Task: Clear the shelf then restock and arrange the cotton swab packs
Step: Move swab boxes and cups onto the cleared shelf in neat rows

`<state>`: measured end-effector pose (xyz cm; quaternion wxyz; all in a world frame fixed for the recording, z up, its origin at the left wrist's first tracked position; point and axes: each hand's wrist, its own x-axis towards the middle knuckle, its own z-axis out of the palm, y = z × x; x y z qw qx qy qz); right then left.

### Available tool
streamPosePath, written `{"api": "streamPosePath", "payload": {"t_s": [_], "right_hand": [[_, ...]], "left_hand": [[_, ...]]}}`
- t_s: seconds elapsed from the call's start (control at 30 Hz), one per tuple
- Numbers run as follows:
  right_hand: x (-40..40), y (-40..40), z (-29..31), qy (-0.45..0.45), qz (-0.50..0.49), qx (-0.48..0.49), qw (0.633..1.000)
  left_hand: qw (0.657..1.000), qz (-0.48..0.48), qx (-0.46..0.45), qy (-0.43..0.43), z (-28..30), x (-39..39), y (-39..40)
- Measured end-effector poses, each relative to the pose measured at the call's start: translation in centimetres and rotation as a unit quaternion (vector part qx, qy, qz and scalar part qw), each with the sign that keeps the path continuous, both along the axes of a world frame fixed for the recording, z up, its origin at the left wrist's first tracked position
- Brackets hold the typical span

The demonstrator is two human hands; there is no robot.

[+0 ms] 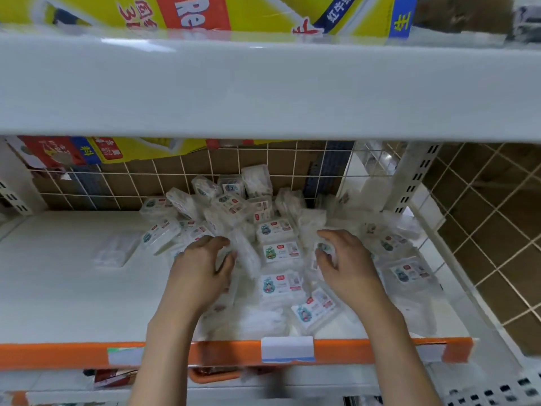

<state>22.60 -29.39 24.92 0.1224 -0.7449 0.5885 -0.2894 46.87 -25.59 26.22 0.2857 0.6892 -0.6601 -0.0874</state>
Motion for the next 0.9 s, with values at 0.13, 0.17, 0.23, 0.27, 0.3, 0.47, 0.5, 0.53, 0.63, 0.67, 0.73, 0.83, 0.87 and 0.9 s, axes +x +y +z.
{"api": "streamPosePath", "payload": {"t_s": [0.13, 0.17, 0.23, 0.27, 0.3, 0.47, 0.5, 0.53, 0.63, 0.67, 0.73, 0.83, 0.87, 0.9], "right_hand": [[-1.1, -2.5, 0.1, 0.010, 0.003, -0.001, 1.000], [-1.1, -3.3, 0.0, 0.017, 0.009, -0.011, 1.000], [-0.8, -5.1, 0.0, 0.039, 0.020, -0.026, 0.999], [-0.7, -6.0, 0.0, 0.054, 0.023, -0.023, 0.998], [-0.4, -6.9, 0.1, 0.071, 0.026, -0.015, 0.997], [0.1, -9.7, 0.1, 0.160, 0.044, 0.032, 0.986], [0.1, -10.0, 0.0, 0.173, 0.048, 0.037, 0.983], [0.2, -10.2, -0.1, 0.183, 0.053, 0.039, 0.981], [0.4, -10.4, 0.1, 0.189, 0.062, 0.040, 0.979], [0.3, -10.3, 0.3, 0.191, 0.064, 0.038, 0.979], [0.2, -10.1, 0.8, 0.198, 0.068, 0.026, 0.977], [-0.4, -9.6, 1.2, 0.174, 0.067, 0.007, 0.983], [-0.6, -9.4, 1.3, 0.154, 0.063, -0.004, 0.986], [-0.8, -9.1, 1.5, 0.128, 0.059, -0.018, 0.990]], "left_hand": [[1.000, 0.000, -0.008, 0.000, 0.2, -1.8, -0.8], [1.000, 0.002, -0.009, 0.000, 0.2, -2.1, -0.8], [1.000, 0.009, -0.010, 0.001, 0.0, -2.5, -0.7], [1.000, 0.013, -0.012, 0.000, -0.1, -2.5, -0.6], [1.000, 0.019, -0.014, -0.003, -0.1, -2.5, -0.6], [0.999, 0.050, -0.018, -0.011, -0.3, -1.7, 0.0], [0.998, 0.054, -0.021, -0.013, -0.3, -1.6, 0.1], [0.998, 0.056, -0.022, -0.013, -0.4, -1.5, 0.2], [0.998, 0.054, -0.016, -0.016, -0.3, -1.5, 0.3], [0.998, 0.051, -0.015, -0.018, -0.3, -1.5, 0.3], [0.999, 0.046, -0.013, -0.017, -0.3, -1.7, 0.1], [0.999, 0.036, -0.017, -0.018, -0.1, -1.8, -0.2], [0.999, 0.030, -0.019, -0.020, -0.1, -1.8, -0.4], [0.999, 0.023, -0.020, -0.025, 0.0, -1.8, -0.6]]}}
